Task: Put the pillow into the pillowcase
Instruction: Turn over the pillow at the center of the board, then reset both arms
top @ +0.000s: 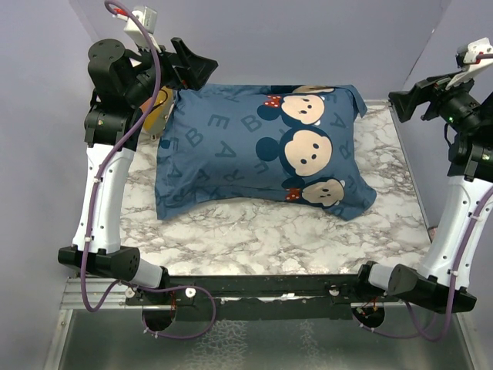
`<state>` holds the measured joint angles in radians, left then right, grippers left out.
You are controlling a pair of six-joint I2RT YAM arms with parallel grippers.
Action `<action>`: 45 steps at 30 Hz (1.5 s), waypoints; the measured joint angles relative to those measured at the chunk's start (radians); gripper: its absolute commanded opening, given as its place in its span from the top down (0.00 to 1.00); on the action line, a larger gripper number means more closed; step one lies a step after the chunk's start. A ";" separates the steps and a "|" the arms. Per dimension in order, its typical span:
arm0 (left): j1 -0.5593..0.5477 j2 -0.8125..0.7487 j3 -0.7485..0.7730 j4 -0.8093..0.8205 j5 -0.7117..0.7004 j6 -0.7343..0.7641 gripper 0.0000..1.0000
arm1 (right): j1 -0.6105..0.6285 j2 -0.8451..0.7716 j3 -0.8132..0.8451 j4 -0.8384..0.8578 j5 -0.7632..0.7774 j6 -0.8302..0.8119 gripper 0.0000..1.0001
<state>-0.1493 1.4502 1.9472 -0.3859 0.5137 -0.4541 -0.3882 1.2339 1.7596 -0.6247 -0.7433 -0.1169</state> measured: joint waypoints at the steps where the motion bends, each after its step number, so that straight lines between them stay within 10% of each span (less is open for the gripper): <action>1: 0.000 0.000 0.000 0.000 0.000 0.000 0.01 | 0.000 -0.003 0.000 0.002 0.002 0.000 0.00; 45: 0.050 0.068 0.054 0.011 0.051 -0.024 0.01 | 0.000 0.140 0.177 0.063 0.051 0.106 0.00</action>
<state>-0.0994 1.5177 2.0014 -0.3752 0.5648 -0.4778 -0.3882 1.3743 1.9369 -0.5613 -0.6922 -0.0113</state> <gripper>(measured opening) 0.991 0.999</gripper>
